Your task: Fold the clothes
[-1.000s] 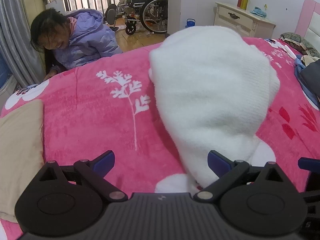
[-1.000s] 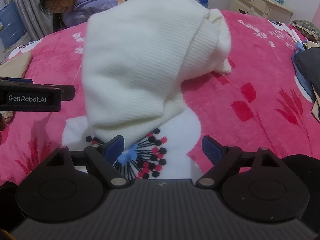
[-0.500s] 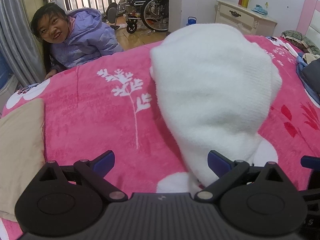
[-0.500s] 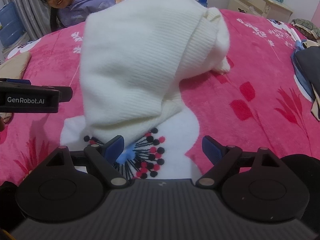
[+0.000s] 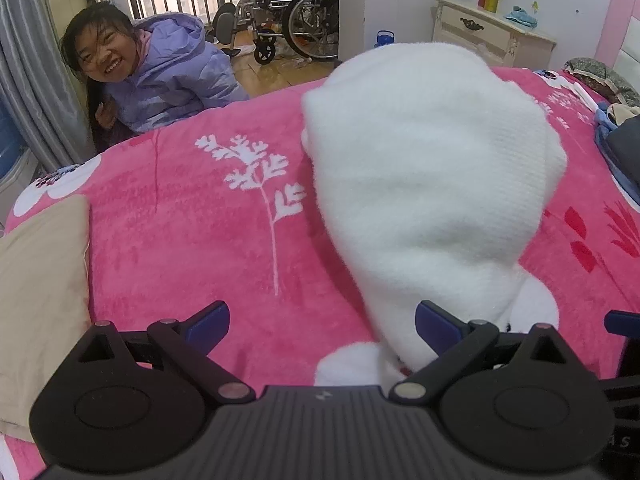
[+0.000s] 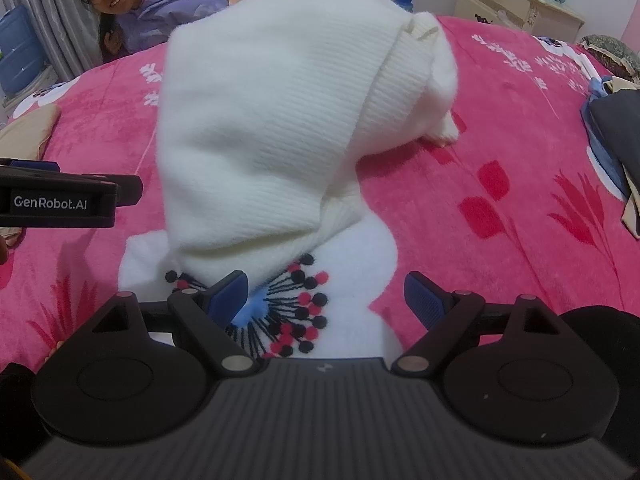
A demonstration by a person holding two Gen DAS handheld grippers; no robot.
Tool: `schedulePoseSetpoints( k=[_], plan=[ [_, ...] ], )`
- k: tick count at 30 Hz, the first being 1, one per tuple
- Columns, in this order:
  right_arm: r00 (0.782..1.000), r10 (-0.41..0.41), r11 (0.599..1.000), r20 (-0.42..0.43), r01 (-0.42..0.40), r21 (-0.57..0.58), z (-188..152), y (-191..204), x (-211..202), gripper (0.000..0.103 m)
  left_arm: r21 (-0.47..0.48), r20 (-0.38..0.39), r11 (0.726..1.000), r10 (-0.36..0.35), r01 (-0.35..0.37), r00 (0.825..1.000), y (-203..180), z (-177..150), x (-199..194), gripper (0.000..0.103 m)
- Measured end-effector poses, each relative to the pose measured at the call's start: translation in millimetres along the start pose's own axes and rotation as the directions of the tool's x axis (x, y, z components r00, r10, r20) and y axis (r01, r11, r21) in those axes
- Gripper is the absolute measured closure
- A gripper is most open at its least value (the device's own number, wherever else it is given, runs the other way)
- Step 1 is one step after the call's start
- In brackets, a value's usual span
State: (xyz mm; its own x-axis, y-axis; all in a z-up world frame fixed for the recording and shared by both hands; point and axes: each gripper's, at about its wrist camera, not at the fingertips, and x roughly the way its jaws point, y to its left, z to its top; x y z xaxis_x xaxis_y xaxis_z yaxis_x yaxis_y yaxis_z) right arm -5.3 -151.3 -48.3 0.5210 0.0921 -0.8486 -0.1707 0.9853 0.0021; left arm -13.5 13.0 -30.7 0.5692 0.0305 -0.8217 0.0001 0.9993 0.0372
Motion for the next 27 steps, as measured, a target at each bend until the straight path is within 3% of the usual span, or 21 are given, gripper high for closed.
schedulePoseSetpoints(
  k=[11, 17, 23, 27],
  plan=[
    [1.000, 0.002, 1.000, 0.007, -0.002, 0.006, 0.4, -2.2, 0.0, 0.017, 0.002, 0.000, 1.000, -0.005, 0.005, 1.000, 0.5, -0.5, -0.2, 0.003],
    [0.995, 0.038, 0.999, 0.088, -0.040, 0.025, 12.6, -21.8, -12.2, 0.017, -0.001, 0.092, 0.994, -0.105, 0.106, 0.990, 9.8, 12.9, -10.9, 0.000],
    [0.969, 0.091, 0.992, 0.228, -0.108, 0.063, 55.0, -63.4, -18.5, 0.017, 0.092, 0.179, 0.981, -0.188, 0.174, 0.966, 7.2, 49.2, -8.3, 0.000],
    [0.963, 0.120, 0.986, 0.242, -0.144, 0.087, 94.9, -81.3, -0.5, 0.017, 0.126, 0.245, 0.979, -0.190, 0.163, 0.951, 0.9, 73.1, 7.3, 0.000]
  ],
)
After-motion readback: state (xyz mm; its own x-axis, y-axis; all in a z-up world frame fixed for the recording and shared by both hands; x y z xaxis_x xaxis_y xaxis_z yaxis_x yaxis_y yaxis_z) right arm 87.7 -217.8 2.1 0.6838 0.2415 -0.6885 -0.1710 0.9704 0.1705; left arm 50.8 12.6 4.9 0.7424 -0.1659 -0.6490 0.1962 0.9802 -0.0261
